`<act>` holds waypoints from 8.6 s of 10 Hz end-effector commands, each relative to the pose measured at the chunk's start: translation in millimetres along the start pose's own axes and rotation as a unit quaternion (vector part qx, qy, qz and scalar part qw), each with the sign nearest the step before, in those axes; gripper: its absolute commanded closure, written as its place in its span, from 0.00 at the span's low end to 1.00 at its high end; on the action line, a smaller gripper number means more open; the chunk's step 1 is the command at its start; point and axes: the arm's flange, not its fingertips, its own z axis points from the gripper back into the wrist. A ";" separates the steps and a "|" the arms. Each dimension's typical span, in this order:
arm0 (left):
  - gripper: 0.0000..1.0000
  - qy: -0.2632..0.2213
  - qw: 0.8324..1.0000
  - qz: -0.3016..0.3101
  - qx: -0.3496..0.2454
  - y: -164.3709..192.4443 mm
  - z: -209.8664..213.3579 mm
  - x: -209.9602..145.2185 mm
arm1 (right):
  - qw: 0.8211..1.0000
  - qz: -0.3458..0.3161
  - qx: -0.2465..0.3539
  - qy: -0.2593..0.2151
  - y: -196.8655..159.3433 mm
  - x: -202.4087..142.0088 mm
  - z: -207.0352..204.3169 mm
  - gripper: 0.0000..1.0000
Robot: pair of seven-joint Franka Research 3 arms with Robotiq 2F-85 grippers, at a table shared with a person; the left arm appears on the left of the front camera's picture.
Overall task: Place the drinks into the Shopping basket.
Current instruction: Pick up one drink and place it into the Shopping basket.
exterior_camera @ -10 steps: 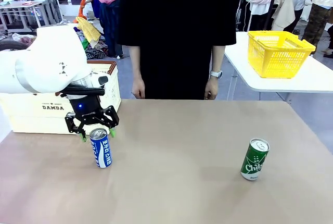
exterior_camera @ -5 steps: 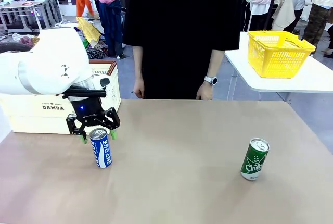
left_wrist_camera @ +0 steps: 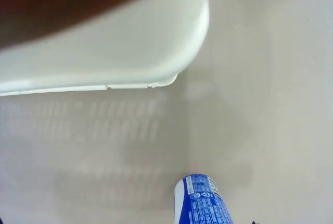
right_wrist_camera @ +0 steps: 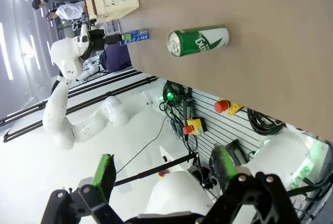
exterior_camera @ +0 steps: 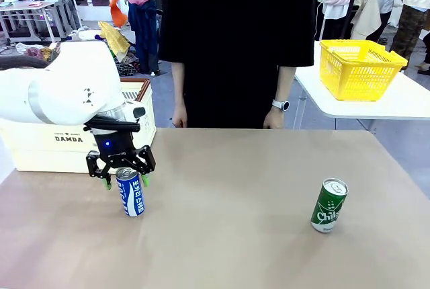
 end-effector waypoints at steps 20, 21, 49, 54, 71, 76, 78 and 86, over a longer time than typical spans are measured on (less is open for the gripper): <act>1.00 -0.043 0.995 -0.081 -0.032 74.7 235.9 -26.7 | 1.000 0.007 0.003 0.005 4.0 0.8 1.4 0.00; 1.00 -0.103 0.992 -0.012 -0.078 94.5 258.7 -1.0 | 1.000 0.007 0.003 0.005 4.0 0.8 1.4 0.00; 0.00 -0.066 0.992 0.106 0.000 258.8 177.7 200.8 | 1.000 0.007 0.003 0.005 4.0 0.8 1.4 0.00; 0.00 -0.043 0.979 -0.022 -0.200 229.2 275.6 50.8 | 1.000 0.007 0.003 0.005 4.0 0.8 1.4 0.00; 0.00 0.019 0.882 -0.060 -0.466 329.2 173.1 -66.6 | 1.000 0.007 0.003 0.005 4.0 0.8 1.4 0.00; 0.00 0.019 0.882 -0.060 -0.466 329.2 173.1 -66.6 | 1.000 0.007 0.003 0.005 4.0 0.8 1.4 0.00; 0.00 0.019 0.882 -0.060 -0.466 329.2 173.1 -66.6 | 1.000 0.007 0.003 0.005 4.0 0.8 1.4 0.00; 0.00 0.019 0.882 -0.060 -0.466 329.2 173.1 -66.6 | 0.947 0.058 -0.300 0.100 146.1 27.6 -95.8 0.00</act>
